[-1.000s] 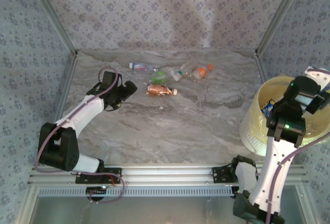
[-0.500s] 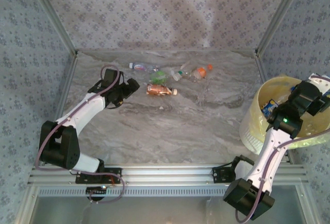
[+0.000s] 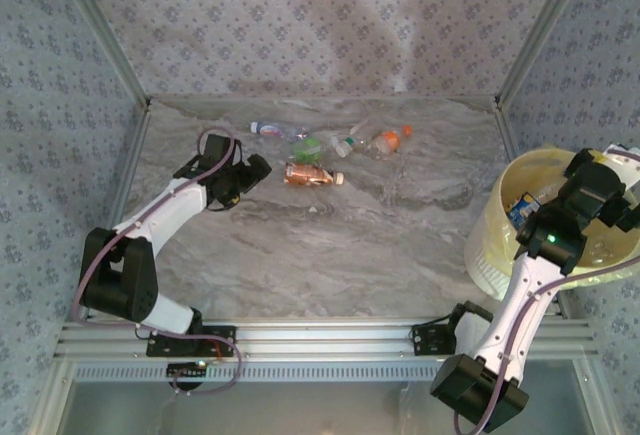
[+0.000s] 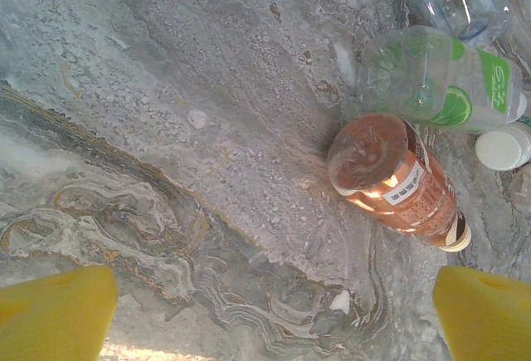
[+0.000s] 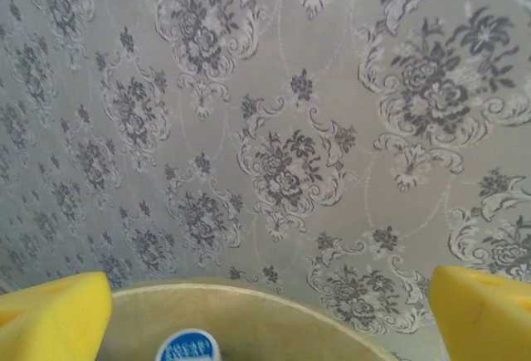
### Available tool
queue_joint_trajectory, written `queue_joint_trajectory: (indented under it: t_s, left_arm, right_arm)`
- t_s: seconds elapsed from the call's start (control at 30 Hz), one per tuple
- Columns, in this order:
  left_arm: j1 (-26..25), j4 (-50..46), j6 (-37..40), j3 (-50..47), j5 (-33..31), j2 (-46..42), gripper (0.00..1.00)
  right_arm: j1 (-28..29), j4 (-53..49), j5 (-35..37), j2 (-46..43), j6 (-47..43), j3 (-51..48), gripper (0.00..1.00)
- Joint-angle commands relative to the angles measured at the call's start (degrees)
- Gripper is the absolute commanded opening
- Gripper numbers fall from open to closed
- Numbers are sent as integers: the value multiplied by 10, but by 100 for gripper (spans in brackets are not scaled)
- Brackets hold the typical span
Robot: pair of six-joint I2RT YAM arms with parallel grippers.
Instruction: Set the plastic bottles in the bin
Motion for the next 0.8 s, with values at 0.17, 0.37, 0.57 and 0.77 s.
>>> queue_joint_trajectory:
  t_s: [0.17, 0.37, 0.57, 0.77]
  left_arm:
    - [-1, 1, 17, 17, 3, 3, 98]
    - [1, 9, 27, 31, 4, 7, 98]
    - [6, 25, 24, 81, 11, 38, 98]
    - [11, 75, -20, 120, 2, 82, 98]
  right_arm:
    - [81, -79, -78, -20, 52, 74, 100]
    - [174, -91, -240, -41, 99, 72, 100]
    - [305, -66, -368, -41, 135, 60, 100]
    - [414, 20, -441, -36, 149, 8, 100]
